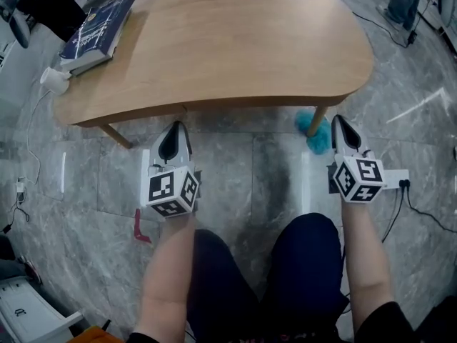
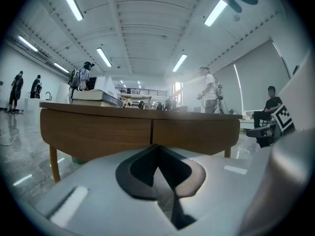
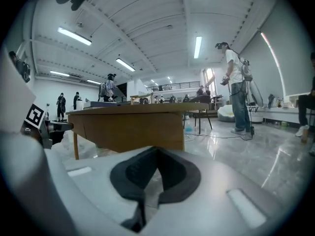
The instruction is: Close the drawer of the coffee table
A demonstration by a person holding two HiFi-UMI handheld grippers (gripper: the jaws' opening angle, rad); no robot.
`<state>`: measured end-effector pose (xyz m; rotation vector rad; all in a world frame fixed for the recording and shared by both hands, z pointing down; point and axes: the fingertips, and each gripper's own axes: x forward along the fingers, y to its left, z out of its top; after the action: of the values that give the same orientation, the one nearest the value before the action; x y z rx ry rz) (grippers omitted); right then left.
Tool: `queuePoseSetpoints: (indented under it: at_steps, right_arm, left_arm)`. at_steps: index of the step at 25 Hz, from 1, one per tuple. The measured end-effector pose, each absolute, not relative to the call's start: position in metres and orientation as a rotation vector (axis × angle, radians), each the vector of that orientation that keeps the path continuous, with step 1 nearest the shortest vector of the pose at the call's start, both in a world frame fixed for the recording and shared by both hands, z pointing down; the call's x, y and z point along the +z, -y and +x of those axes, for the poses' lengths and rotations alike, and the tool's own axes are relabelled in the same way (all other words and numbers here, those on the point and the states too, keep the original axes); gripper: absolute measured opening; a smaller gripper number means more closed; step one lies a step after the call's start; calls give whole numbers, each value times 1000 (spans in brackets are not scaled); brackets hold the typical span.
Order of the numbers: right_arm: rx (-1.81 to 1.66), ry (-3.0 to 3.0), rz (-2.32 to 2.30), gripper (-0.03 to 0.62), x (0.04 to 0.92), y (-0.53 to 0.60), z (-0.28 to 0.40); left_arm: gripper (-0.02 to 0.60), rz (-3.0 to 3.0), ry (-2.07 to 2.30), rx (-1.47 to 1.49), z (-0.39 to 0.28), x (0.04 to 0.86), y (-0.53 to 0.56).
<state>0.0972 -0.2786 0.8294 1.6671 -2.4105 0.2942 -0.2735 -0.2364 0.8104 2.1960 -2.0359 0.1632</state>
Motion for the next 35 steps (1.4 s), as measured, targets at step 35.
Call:
queuePoseSetpoints:
  at_steps: [35]
  right_arm:
    - [354, 2629, 1109, 2, 256, 121, -9]
  left_arm:
    - [3, 2290, 1568, 244, -197, 266, 26]
